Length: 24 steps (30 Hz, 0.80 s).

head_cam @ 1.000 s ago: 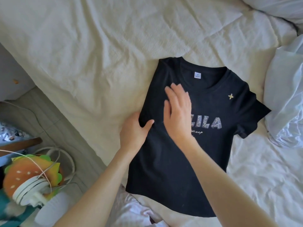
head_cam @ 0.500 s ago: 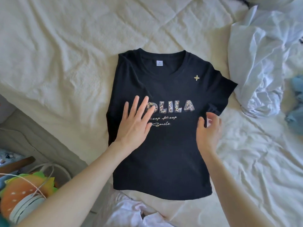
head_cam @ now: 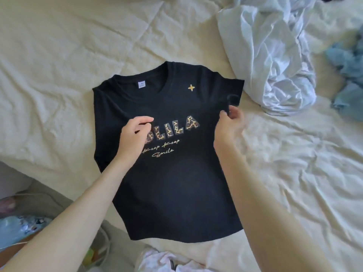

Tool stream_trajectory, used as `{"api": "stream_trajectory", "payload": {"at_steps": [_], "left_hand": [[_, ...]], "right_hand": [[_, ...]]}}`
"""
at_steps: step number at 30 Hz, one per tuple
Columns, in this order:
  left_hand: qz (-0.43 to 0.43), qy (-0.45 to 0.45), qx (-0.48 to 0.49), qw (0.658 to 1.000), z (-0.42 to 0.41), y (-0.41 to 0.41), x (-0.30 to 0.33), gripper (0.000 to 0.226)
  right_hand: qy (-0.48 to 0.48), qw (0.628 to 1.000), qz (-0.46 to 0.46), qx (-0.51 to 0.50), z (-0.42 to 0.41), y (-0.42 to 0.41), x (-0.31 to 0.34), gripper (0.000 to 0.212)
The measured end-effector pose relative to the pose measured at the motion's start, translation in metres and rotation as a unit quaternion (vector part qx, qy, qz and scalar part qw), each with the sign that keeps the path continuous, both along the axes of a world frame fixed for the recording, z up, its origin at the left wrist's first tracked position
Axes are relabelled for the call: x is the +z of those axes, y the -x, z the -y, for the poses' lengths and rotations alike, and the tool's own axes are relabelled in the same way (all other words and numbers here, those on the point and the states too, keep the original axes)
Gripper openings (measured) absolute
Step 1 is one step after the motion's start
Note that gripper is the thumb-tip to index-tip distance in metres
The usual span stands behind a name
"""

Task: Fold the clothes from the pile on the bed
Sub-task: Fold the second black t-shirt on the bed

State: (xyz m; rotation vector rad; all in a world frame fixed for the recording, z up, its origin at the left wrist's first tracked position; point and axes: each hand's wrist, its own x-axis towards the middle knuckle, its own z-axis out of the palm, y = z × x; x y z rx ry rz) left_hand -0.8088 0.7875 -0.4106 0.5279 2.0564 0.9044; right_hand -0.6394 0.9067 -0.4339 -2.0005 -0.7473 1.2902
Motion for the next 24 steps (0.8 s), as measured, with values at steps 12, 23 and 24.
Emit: {"api": "stream_trajectory", "payload": {"at_steps": [12, 23, 24], "left_hand": [[0.078, 0.129, -0.079, 0.986, -0.135, 0.0, -0.008, 0.055], [0.13, 0.013, -0.083, 0.988, -0.165, 0.004, -0.031, 0.026], [0.096, 0.012, -0.082, 0.992, -0.167, 0.003, -0.035, 0.026]], "right_hand": [[-0.324, 0.681, 0.284, 0.592, 0.081, -0.044, -0.026, 0.023], [0.284, 0.923, -0.245, -0.082, 0.03, 0.0, -0.008, 0.008], [0.283, 0.926, -0.232, -0.096, 0.03, 0.003, -0.009, 0.008]]}}
